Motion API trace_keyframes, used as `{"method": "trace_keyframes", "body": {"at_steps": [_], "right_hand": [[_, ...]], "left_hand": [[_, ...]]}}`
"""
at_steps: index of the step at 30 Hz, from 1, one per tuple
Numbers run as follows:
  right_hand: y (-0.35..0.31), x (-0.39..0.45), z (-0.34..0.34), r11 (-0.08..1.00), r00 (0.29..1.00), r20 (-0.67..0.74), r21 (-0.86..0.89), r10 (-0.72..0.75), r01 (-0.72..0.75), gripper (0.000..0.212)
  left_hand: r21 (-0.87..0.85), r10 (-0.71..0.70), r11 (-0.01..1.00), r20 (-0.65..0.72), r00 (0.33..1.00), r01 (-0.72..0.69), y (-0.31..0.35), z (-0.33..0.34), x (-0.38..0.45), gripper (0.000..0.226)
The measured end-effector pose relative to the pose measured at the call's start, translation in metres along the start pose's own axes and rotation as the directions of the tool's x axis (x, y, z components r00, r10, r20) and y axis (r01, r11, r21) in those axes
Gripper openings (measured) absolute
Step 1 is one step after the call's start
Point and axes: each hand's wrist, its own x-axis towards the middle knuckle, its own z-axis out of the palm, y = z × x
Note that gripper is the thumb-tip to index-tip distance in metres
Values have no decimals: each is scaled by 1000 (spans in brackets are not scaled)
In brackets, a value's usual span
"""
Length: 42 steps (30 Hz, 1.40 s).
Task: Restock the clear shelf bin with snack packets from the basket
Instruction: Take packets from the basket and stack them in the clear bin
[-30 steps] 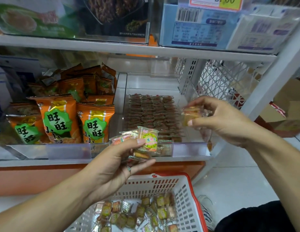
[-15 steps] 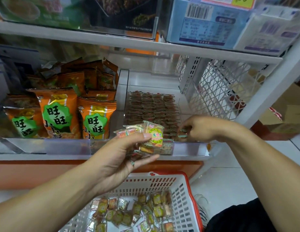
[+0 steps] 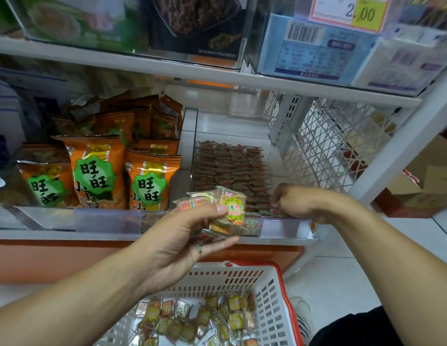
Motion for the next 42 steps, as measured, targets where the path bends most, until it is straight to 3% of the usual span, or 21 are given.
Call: {"method": "trace_keyframes", "body": {"at_steps": [3, 5, 7, 8, 9, 10, 13, 15, 19, 23, 25, 30, 35, 36, 37, 39, 40, 42], "right_hand": [[-3, -5, 0, 989, 1000, -6, -145, 8, -9, 23], [-4, -13, -3, 955, 964, -231, -293, -128, 57, 23], [-12, -29, -2, 956, 846, -452, -69, -284, 284, 30], [-20, -42, 1, 889, 845, -436, 181, -311, 420, 43], [-31, -56, 5, 750, 864, -349, 442, -362, 492, 53], [-38, -65, 11, 637, 871, -262, 600, -415, 484, 55], [-46, -72, 23, 510, 848, -183, 730, -497, 455, 43], [-45, -69, 22, 445, 873, -158, 810, -461, 382, 37], [-40, -66, 18, 413, 885, -75, 864, -460, 288, 38], [-39, -66, 18, 416, 860, 24, 882, -510, 222, 39], [-39, -67, 18, 452, 848, 52, 863, -527, 228, 39], [-38, -68, 17, 516, 879, 20, 816, -476, 260, 39], [-32, -65, 6, 455, 870, 19, 858, -493, 239, 45], [-29, -62, 0, 490, 886, -8, 831, -463, 264, 45], [-26, -57, -6, 592, 910, -73, 738, -408, 325, 43], [-20, -36, -21, 867, 913, -291, 326, -287, 377, 31], [-20, -22, -28, 937, 883, -386, 110, -266, 330, 26], [-18, 15, -37, 973, 868, -441, -135, -230, 189, 26]], "left_hand": [[-32, 1, 999, 12, 1000, 0, 2, 2, -3, 18], [-37, -1, 999, 26, 1000, 1, 5, 3, -5, 28], [-24, -1, 1000, 49, 999, 3, 8, 3, -7, 37], [-18, -2, 1000, 67, 998, 3, 10, 2, -7, 41], [-8, 0, 1000, 82, 997, 1, 11, 1, -8, 43], [9, 5, 1000, 97, 995, -6, 11, 2, -10, 43], [25, 29, 999, 103, 994, -31, 12, 3, -11, 37], [-1, 39, 999, 94, 995, -39, 14, 3, -11, 34], [-75, 41, 997, 105, 994, -33, 19, -2, -9, 48], [-9, 31, 1000, 122, 992, -30, 17, -2, -9, 31], [33, 50, 998, 108, 993, -54, 13, -2, -8, 36], [105, 117, 987, 45, 992, -121, 11, 0, -5, 51], [196, 149, 970, -18, 989, -142, 8, 2, 0, 57], [198, 157, 969, -24, 987, -149, 8, 3, 2, 57], [198, 168, 967, -30, 985, -159, 8, 4, 5, 56], [213, 198, 959, -32, 980, -187, 9, 7, 11, 52], [232, 217, 951, -23, 976, -205, 10, 10, 14, 48], [282, 249, 929, 4, 968, -240, 10, 15, 20, 37]]}}
